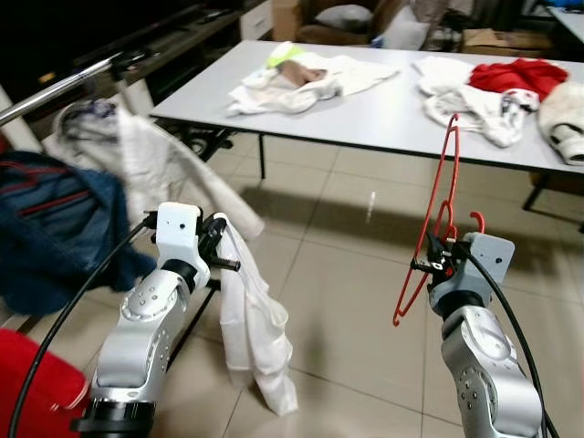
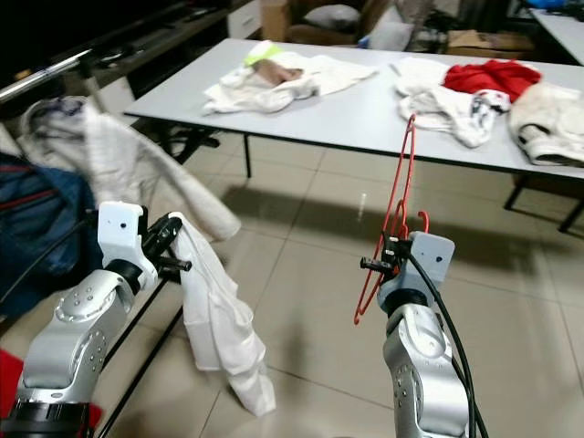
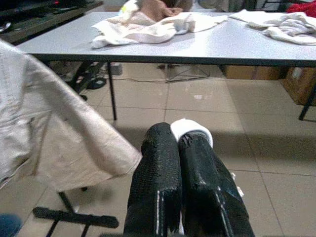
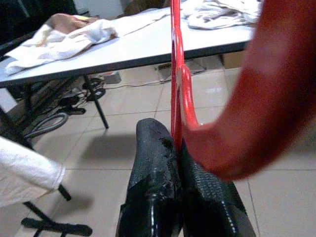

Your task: Hang hanger

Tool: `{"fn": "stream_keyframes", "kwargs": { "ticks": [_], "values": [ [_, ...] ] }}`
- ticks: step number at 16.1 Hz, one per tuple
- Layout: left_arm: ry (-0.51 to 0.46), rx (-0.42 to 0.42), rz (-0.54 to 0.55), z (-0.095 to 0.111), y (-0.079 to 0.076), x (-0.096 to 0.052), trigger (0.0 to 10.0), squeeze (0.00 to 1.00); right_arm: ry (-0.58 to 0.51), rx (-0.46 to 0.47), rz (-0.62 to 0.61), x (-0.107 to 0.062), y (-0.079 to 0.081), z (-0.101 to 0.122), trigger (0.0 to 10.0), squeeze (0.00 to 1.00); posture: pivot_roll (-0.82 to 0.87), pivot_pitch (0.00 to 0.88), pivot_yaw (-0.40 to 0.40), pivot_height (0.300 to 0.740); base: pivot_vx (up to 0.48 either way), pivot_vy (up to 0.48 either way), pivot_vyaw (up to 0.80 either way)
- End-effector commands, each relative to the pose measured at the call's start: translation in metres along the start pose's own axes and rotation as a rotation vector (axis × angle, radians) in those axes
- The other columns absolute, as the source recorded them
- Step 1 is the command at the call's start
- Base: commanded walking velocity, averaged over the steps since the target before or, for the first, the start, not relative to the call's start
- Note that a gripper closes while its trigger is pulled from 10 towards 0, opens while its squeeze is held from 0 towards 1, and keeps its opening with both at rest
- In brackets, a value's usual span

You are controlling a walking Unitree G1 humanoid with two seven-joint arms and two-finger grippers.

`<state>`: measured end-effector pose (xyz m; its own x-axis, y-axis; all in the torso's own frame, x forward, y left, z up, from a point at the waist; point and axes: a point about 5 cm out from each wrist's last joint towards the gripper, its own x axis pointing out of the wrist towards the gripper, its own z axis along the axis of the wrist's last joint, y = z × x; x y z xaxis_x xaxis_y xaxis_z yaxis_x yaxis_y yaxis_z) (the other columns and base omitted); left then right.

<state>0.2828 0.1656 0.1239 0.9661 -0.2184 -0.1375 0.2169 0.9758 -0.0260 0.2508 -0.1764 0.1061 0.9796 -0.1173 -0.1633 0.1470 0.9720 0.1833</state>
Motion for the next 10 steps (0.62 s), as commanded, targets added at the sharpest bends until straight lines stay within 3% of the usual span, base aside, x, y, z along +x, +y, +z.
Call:
{"fn": "stream_keyframes", "kwargs": {
  "ticks": [1,10],
  "values": [
    [-0.026,0.003,-0.001,0.0067,0.0011,0.0018,10.0,0.0,-0.015,0.014,0.02,0.001,0.0039,0.0055,10.0,0.0,-0.09,0.0,0.09,0.74,0.274,0.0,0.0],
    [-0.024,-0.007,-0.012,0.0057,-0.0012,0.0036,10.0,0.0,-0.031,0.01,0.04,0.0021,0.003,0.0096,10.0,0.0,-0.1,0.0,0.087,0.74,0.293,0.0,0.0]
  ]
}}
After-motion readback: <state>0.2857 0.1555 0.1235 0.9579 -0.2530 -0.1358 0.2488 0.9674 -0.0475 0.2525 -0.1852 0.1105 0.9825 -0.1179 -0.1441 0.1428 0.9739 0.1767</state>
